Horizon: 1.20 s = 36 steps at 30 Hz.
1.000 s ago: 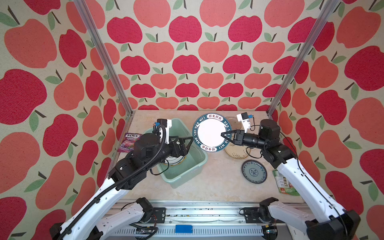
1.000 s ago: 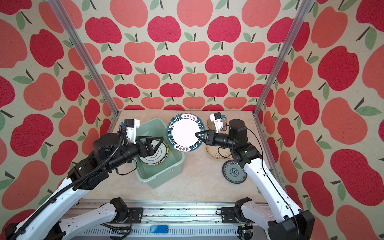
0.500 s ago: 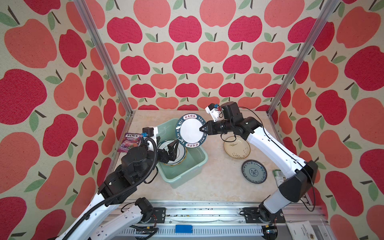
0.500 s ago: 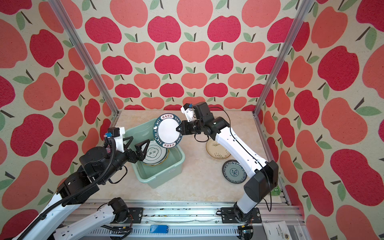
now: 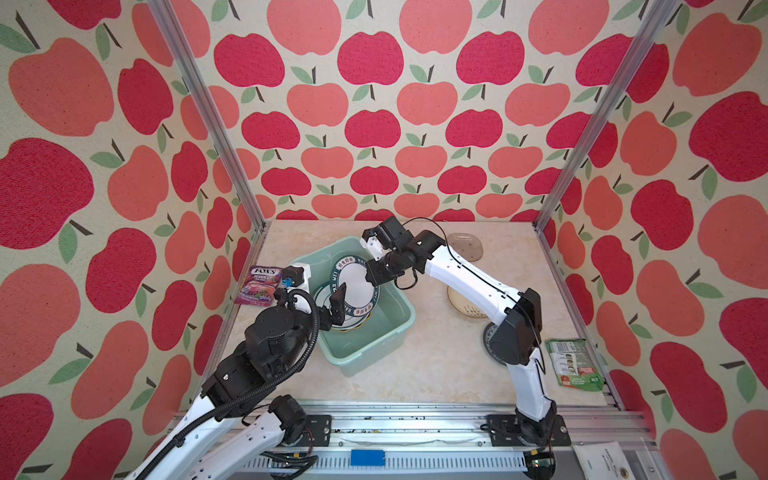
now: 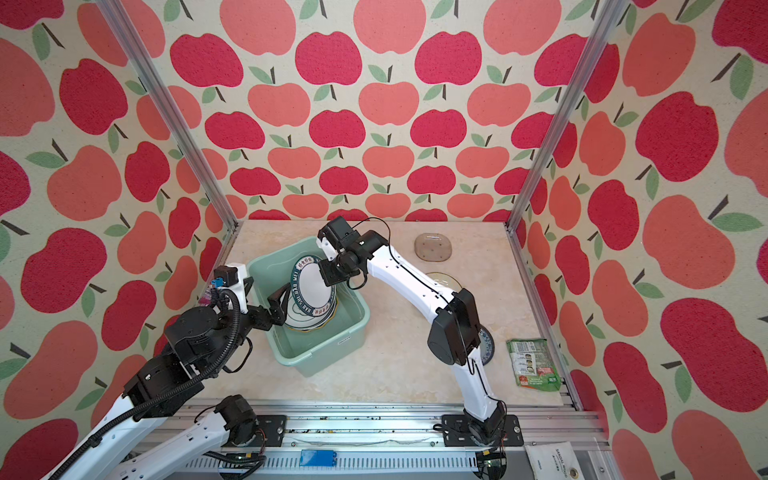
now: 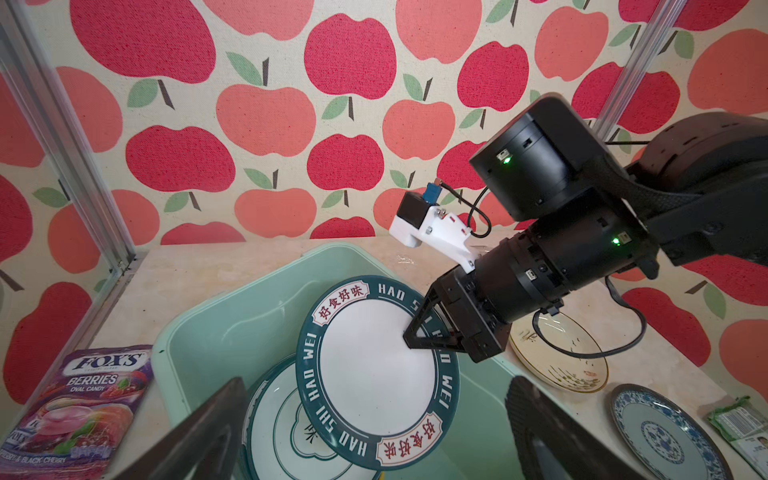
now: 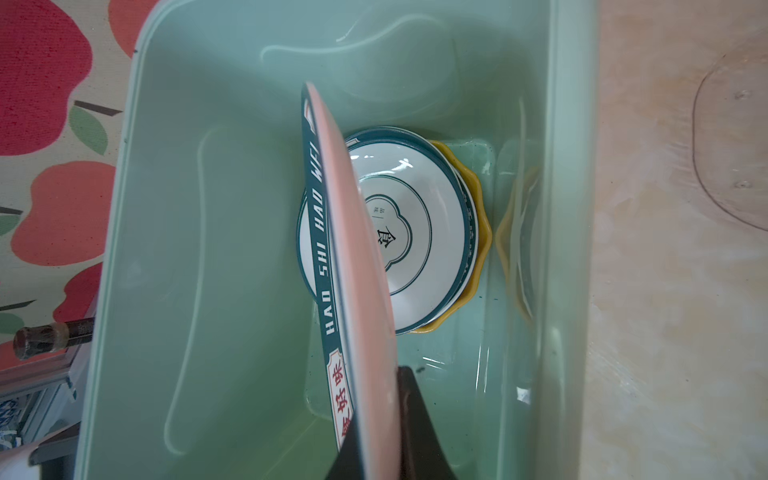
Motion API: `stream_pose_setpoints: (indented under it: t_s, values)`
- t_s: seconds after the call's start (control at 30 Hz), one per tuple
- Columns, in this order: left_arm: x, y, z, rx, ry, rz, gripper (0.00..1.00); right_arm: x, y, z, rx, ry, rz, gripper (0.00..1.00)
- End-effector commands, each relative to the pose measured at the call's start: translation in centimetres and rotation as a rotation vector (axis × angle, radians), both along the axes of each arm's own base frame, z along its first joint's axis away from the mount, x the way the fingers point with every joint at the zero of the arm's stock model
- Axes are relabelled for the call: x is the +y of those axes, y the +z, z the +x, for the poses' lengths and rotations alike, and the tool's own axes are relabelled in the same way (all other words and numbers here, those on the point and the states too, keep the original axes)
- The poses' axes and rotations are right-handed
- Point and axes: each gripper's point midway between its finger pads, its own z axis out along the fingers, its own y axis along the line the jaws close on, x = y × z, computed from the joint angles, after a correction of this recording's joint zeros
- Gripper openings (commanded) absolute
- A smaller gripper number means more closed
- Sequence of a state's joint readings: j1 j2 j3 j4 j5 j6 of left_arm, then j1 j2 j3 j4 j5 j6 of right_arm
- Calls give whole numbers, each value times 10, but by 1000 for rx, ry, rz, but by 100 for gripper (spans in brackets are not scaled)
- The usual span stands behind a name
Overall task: Place the plates into the plastic bin on the countertop
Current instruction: 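Carry the green-rimmed plate over the bin with the right gripper, then lower the plate into the bin against the stacked plates with the right gripper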
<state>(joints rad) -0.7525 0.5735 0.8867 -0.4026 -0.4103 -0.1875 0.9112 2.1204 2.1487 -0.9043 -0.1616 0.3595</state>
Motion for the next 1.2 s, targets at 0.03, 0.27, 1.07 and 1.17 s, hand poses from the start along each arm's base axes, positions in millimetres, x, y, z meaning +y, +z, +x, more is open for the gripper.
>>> stream_pose_setpoints:
  t_s: [0.03,0.27,1.07,1.17]
  values:
    - [7,4,4,-45,36,25,99,13,-2,4,-7,11,2,0]
    - [7,-2,3,-32,30,28,99,33,-25,0,47,41,9,0]
    - [15,-7,3,-31,45,42,99,57,-70,2,149,27,28,6]
    - [18,-6,2,-36,51,41,99,57,-74,2,150,28,21,7]
